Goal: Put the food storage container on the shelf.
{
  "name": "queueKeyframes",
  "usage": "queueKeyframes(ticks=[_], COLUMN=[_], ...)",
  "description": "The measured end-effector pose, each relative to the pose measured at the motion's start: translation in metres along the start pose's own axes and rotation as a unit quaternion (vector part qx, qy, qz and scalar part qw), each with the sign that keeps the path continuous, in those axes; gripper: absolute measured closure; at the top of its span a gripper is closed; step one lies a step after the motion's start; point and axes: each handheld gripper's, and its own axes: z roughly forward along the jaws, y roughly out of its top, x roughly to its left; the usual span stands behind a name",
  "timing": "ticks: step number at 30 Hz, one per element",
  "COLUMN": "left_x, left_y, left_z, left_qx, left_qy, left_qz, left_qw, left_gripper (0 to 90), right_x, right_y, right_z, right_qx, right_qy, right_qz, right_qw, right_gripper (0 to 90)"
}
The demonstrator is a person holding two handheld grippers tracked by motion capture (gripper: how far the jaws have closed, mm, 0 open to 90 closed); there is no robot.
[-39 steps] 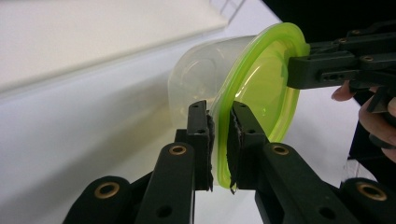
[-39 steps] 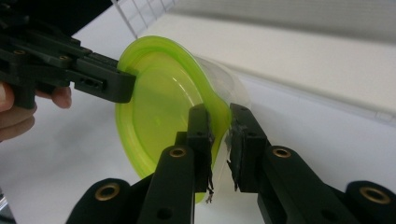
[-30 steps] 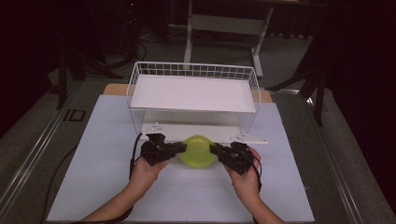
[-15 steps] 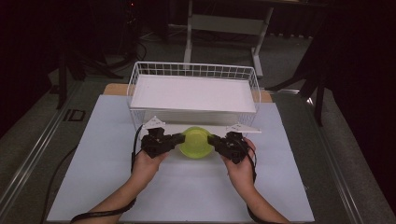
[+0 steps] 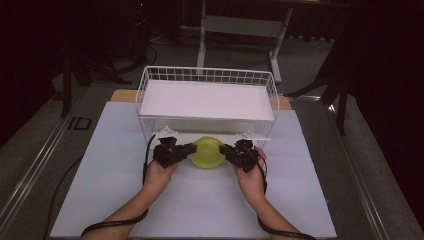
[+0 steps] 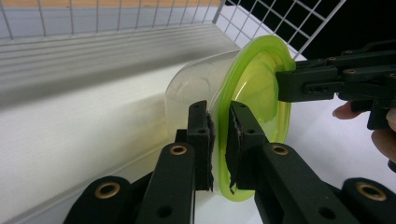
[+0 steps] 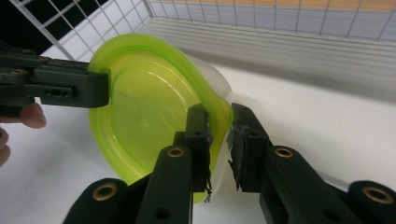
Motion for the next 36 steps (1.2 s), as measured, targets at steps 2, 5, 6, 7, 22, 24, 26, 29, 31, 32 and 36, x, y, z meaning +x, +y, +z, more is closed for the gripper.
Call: queueKeyframes(ticks=[2,5,6,7,22,24,26,29,31,32,36], left_x=[0.002,0.005,0.006,0.007,0.021,0.021,0.023,0.023,0.024,0.024,0.025], left_y=[-0.001,-0.001,-0.001,-0.001,-0.004,-0.006,-0.007,-0.006,-0.006,-0.005,-0.004], left_z=[0.003,0.006,0.007,0.008,0.014,0.017,0.018,0.021,0.023,0.024,0.027], left_qx=[0.0,-0.002,-0.003,-0.004,-0.044,-0.045,-0.05,-0.054,-0.055,-0.057,-0.061], left_qy=[0.0,0.001,0.002,0.002,0.013,0.02,0.02,0.026,0.035,0.036,0.033], left_qz=[0.001,0.0,0.001,0.0,0.024,0.031,0.031,0.029,0.027,0.027,0.013], left_qw=[1.0,1.0,1.0,1.0,0.9987,0.9983,0.998,0.9978,0.9975,0.9974,0.9975], left_gripper=[81.6,81.5,81.5,81.5,74.9,72.0,70.8,68.0,63.9,62.0,58.0], right_x=[-0.002,-0.005,-0.006,-0.006,-0.005,-0.005,-0.007,-0.009,-0.01,-0.01,-0.01], right_y=[0.0,0.0,0.0,0.0,0.012,0.014,0.015,0.015,0.014,0.014,0.013], right_z=[0.003,0.007,0.008,0.01,0.021,0.023,0.025,0.028,0.031,0.032,0.037], right_qx=[-0.002,-0.003,-0.003,-0.003,-0.034,-0.035,-0.039,-0.044,-0.044,-0.044,-0.048], right_qy=[-0.002,-0.005,-0.005,-0.007,-0.022,-0.032,-0.036,-0.044,-0.049,-0.051,-0.066], right_qz=[0.001,-0.002,-0.003,-0.003,-0.036,-0.04,-0.039,-0.032,-0.03,-0.028,-0.033], right_qw=[1.0,1.0,1.0,1.0,0.9985,0.9981,0.9978,0.9976,0.9974,0.9974,0.9961], right_gripper=[78.0,77.9,77.9,77.9,77.1,76.4,75.3,72.8,70.7,69.8,65.3])
